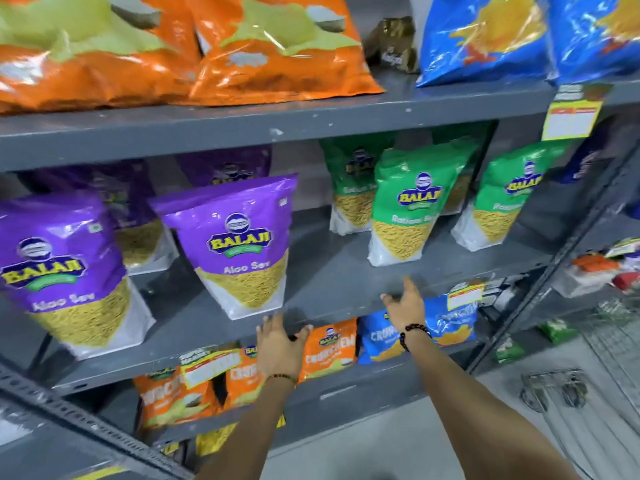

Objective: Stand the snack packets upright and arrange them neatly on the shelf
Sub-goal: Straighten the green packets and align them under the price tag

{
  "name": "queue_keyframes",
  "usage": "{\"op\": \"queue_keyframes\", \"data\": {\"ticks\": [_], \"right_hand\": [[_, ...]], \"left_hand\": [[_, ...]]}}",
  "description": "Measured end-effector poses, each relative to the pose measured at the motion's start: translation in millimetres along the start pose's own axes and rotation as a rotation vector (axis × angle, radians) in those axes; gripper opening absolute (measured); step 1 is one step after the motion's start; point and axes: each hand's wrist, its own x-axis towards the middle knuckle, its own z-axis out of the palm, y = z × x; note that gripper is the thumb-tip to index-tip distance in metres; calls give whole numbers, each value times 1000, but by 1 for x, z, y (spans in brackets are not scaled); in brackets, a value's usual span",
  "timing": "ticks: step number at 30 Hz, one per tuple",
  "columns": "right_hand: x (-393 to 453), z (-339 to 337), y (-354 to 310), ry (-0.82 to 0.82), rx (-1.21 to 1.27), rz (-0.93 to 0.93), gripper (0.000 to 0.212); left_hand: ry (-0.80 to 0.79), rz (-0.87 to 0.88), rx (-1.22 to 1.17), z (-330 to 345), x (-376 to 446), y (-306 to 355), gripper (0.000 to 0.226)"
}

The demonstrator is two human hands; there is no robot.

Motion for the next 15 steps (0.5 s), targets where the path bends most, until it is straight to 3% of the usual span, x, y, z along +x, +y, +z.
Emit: {"op": "queue_keyframes", "data": {"ticks": [5,15], "right_hand": [[66,-41,20,-52,-4,34,73],[175,-83,28,-399,115,-11,85]], "left_hand": [[-109,73,-52,65,20,68,64],[-217,-38,-40,134,80,158,82]]}}
